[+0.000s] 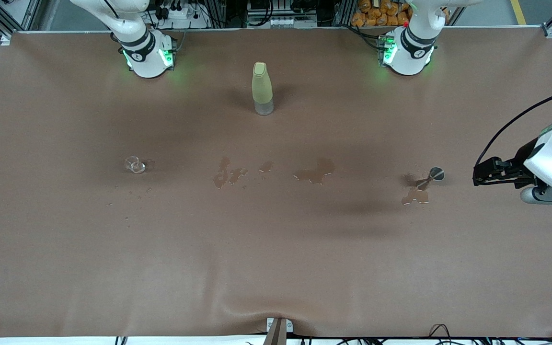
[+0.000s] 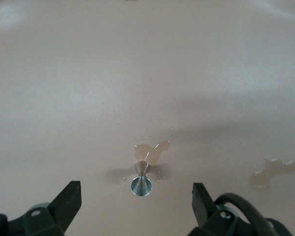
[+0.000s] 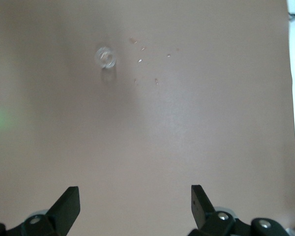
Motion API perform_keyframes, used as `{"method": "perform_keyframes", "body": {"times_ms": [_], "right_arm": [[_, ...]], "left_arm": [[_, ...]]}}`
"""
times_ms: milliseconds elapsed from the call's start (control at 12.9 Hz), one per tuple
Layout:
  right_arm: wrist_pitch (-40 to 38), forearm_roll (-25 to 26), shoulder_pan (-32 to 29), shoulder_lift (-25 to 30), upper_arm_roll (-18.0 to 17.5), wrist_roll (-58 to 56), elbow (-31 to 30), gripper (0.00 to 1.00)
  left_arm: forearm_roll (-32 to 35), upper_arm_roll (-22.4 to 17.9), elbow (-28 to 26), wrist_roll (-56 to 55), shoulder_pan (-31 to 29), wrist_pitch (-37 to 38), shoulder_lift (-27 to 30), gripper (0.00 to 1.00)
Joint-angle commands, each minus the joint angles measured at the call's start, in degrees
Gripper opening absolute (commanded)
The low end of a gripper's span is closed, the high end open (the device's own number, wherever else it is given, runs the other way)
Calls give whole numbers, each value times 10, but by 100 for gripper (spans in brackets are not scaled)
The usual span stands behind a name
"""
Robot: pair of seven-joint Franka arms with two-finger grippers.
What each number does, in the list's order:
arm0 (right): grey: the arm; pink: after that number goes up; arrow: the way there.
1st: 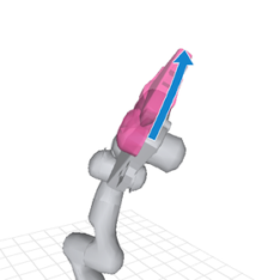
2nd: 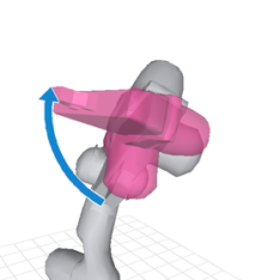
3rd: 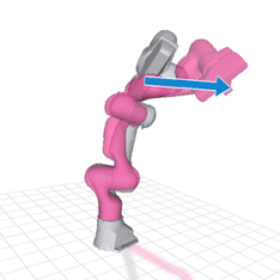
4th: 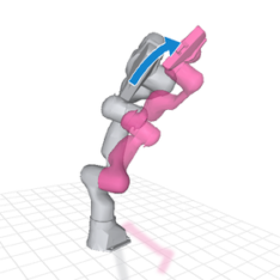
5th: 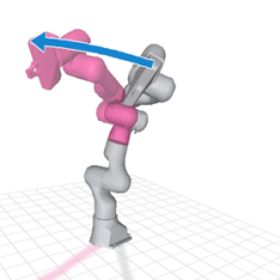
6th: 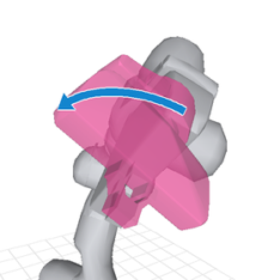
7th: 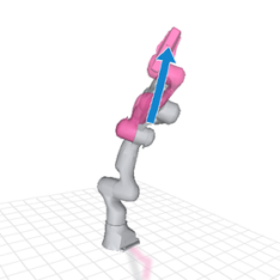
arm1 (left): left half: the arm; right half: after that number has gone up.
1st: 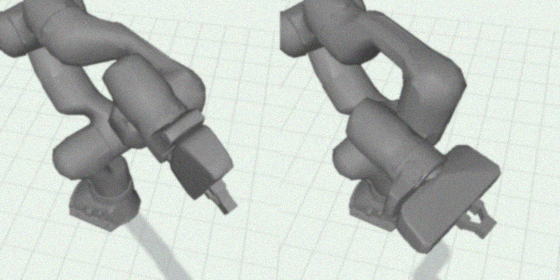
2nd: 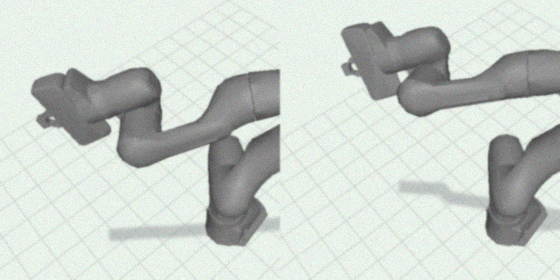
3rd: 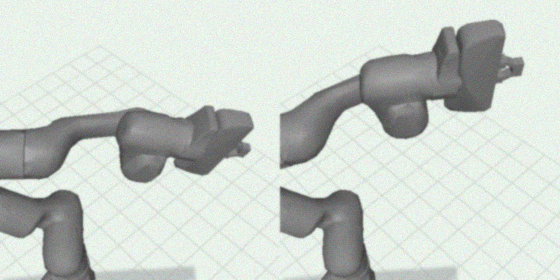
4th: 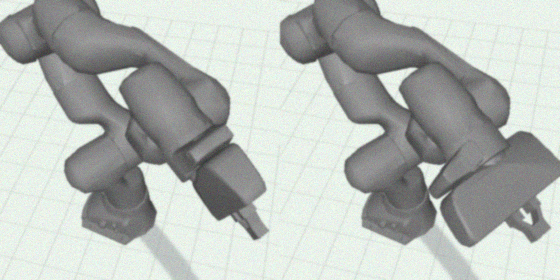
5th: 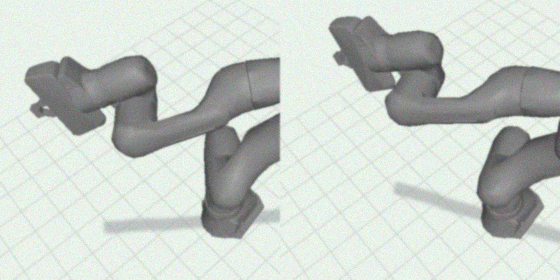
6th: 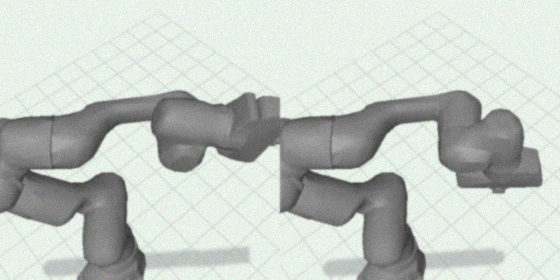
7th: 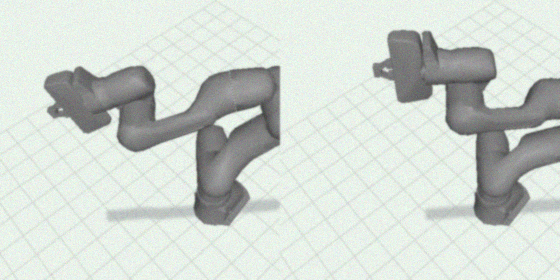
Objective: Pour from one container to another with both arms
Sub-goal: 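Reach the left gripper to the steel jigger while the right gripper reaches the beaker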
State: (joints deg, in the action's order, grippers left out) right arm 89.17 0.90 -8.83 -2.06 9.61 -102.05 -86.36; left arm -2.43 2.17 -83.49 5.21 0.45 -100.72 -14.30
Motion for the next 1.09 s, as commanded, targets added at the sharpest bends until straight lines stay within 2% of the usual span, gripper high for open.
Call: {"method": "perform_keyframes", "body": {"times_ms": [0, 156, 311, 544, 778, 1011], "right_arm": [[-1, -9, -18, 1, -5, -95, 5, 100], [-1, -9, -20, 1, -5, -119, 4, 100], [11, -15, -21, 3, -5, -120, -19, 100], [68, -75, -38, 6, 0, -154, -105, 100], [122, -154, -39, 1, 28, -228, -181, 100], [160, -233, -40, -18, 44, -311, -236, 100]], "left_arm": [[-63, -1, -2, 109, -36, 1, -8, 100], [-98, -1, -6, 200, -65, 1, -21, 100], [-102, -1, -7, 299, -81, 1, -41, 100], [-165, -1, -20, 471, -115, 2, -80, 100], [-227, -1, -58, 608, -149, 3, -93, 100], [-277, 1, -61, 787, -162, 7, -124, 100]]}}
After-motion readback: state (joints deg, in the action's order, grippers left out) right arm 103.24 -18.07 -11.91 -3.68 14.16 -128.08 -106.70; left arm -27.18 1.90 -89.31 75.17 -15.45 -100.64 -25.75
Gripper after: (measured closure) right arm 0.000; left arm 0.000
